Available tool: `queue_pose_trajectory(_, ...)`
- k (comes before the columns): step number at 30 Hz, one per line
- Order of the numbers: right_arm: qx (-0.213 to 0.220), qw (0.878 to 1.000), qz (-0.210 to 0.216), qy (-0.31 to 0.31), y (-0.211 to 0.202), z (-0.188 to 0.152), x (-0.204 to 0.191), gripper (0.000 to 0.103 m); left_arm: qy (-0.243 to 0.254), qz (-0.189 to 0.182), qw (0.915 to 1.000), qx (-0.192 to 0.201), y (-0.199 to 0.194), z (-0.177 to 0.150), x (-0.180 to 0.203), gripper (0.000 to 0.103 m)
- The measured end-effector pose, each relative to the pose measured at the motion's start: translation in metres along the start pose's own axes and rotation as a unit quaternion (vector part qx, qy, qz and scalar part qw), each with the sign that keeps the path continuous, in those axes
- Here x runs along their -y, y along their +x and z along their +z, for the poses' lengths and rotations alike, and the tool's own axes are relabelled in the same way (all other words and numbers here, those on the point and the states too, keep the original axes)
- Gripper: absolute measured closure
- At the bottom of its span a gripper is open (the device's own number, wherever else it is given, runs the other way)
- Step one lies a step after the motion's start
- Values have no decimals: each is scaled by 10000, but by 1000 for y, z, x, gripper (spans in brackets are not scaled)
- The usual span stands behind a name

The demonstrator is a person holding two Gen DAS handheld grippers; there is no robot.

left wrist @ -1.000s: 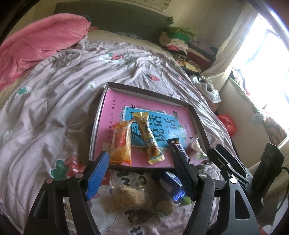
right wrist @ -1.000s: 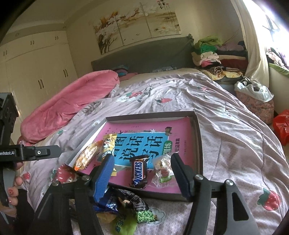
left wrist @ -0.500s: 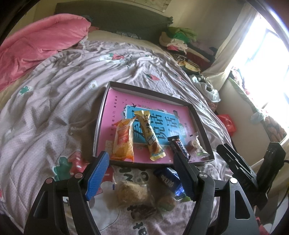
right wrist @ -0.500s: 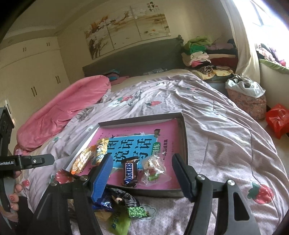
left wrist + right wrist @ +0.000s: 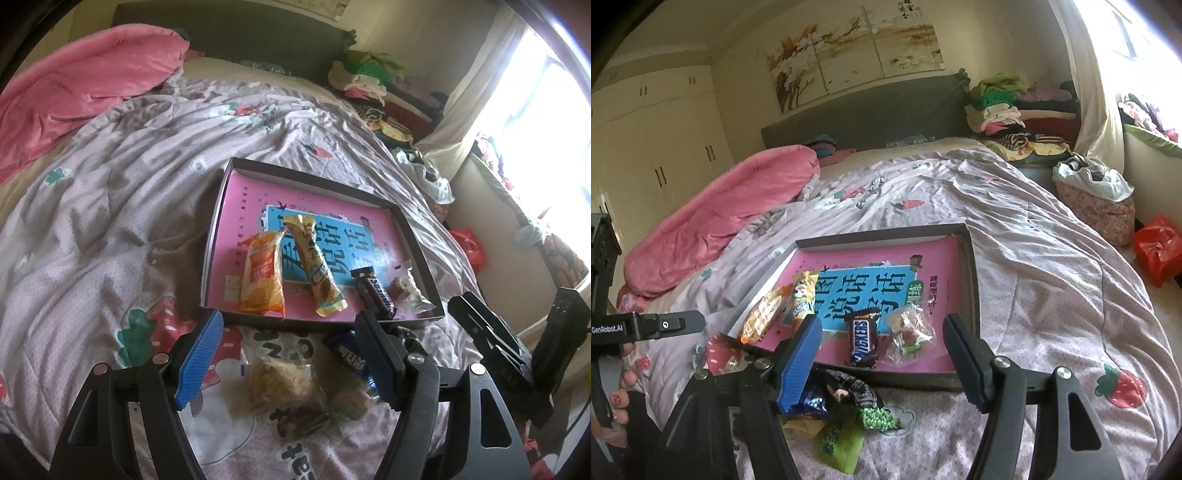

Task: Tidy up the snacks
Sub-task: 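Withdraw both open grippers from the tray toward the remaining snacks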

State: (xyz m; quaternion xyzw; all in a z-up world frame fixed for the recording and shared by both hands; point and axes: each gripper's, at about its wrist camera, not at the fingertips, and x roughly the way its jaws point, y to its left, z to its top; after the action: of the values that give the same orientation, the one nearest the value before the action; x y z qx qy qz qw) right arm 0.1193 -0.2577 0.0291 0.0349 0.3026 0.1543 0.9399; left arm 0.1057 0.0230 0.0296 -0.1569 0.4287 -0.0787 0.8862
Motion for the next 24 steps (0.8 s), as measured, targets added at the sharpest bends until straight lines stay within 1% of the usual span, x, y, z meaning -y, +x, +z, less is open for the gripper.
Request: queue_pose_trajectory(24, -268, 9995, -62, -173, -5, -15, -15, 35, 18, 23, 9998, -185, 2, -8, -7, 28)
